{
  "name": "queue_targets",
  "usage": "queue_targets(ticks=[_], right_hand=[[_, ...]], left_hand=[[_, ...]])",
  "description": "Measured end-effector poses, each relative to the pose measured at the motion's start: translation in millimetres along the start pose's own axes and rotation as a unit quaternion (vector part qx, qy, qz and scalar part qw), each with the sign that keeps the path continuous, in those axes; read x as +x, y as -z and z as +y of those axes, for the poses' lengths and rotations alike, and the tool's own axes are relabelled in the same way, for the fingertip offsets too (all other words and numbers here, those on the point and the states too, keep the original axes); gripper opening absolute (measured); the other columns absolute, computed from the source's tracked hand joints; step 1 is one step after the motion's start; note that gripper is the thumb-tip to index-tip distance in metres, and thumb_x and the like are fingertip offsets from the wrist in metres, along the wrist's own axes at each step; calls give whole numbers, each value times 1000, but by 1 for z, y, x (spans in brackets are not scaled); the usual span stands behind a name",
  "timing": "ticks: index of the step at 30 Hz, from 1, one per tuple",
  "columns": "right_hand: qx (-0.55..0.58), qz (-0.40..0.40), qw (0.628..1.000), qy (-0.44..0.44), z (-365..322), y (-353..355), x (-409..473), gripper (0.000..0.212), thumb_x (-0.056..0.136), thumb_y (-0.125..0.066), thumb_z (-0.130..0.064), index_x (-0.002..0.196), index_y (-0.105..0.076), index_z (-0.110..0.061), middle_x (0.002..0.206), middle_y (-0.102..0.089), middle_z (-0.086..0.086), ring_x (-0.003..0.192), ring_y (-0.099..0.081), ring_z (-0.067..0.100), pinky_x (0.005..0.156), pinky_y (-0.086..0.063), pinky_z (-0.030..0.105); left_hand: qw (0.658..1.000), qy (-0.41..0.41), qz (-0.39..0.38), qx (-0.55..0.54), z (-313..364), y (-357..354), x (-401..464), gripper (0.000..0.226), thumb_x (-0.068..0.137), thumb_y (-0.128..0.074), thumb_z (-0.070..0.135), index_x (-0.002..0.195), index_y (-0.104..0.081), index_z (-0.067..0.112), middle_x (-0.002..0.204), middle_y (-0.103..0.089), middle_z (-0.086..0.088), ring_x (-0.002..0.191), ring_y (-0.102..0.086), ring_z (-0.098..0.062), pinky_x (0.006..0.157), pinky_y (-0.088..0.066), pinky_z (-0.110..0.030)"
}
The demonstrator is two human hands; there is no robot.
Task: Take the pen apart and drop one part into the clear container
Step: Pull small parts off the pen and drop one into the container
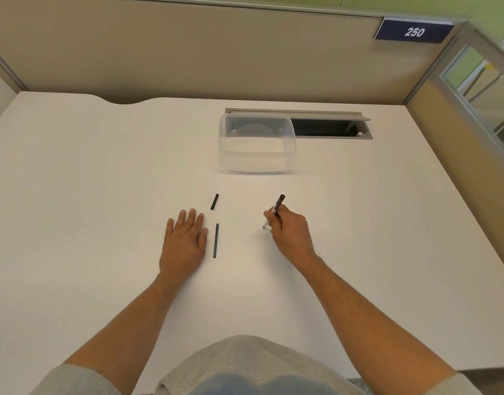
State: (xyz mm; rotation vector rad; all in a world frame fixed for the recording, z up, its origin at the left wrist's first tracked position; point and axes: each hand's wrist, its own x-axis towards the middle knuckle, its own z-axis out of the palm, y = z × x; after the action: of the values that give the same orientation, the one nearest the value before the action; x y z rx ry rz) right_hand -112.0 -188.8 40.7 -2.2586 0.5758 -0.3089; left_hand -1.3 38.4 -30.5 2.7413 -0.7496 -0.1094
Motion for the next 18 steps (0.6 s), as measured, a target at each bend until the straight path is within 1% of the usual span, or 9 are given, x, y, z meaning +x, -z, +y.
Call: queue_targets(ticks=[2,5,6,8,10,12,14,16,18], right_hand=[[27,13,999,-13,0,-1,-1,23,96,-47,-32,89,-59,-13,71,-66,-1,64,-61,14,58,-47,27],[79,29,995,-60,3,0,-2,23,95,-49,-33,87,-59,-14,71,-67,3,62,-65,18,56,-50,30],[101,37,991,-79,4,1,-2,22,95,-50,-34,86,-59,-15,71,-68,2,61,-65,16,53,-50,26],[146,56,982,-109,8,3,-3,22,94,-52,-35,85,-60,-16,72,-68,-4,58,-66,7,50,-46,15],[169,74,974,-129,12,5,-5,24,94,-52,-35,83,-61,-16,74,-69,-4,57,-66,6,48,-44,11],[184,88,968,-143,16,6,-7,25,94,-52,-35,82,-61,-15,75,-70,-2,58,-67,7,49,-46,14],[206,97,961,-158,20,6,-9,26,94,-52,-34,81,-61,-14,74,-71,0,58,-67,10,53,-50,21],[225,103,953,-174,23,6,-12,27,95,-52,-33,80,-61,-13,73,-71,1,59,-68,13,55,-53,28],[254,108,943,-189,27,6,-15,27,94,-52,-34,80,-61,-13,71,-71,1,60,-68,17,54,-54,31]], left_hand=[[1000,1,-4,-1,0,0,0,55,99,-23,39,146,-38,15,156,-33,-7,147,-21,-26,120,-10,-46],[1000,3,0,-13,1,2,0,53,99,-27,37,145,-40,15,155,-34,-8,146,-22,-27,120,-11,-47],[1000,4,4,-17,2,3,0,51,99,-29,36,144,-41,14,155,-35,-8,146,-24,-28,120,-11,-47],[999,8,10,-30,3,5,1,46,100,-38,31,142,-45,13,153,-39,-9,144,-28,-29,119,-14,-49],[999,16,11,-50,5,9,5,41,98,-46,25,137,-50,11,149,-44,-11,141,-33,-29,117,-18,-49],[996,30,27,-79,12,18,11,36,95,-52,20,128,-58,8,140,-54,-12,132,-45,-30,111,-28,-47],[991,34,71,-105,23,25,13,30,90,-59,14,118,-65,6,125,-64,-13,119,-56,-33,101,-39,-44],[989,9,102,-105,40,30,11,24,87,-64,13,110,-69,7,114,-68,-11,110,-59,-34,91,-45,-44],[988,-39,107,-105,59,29,9,20,86,-67,13,105,-72,9,105,-70,-10,103,-61,-35,85,-47,-45]])
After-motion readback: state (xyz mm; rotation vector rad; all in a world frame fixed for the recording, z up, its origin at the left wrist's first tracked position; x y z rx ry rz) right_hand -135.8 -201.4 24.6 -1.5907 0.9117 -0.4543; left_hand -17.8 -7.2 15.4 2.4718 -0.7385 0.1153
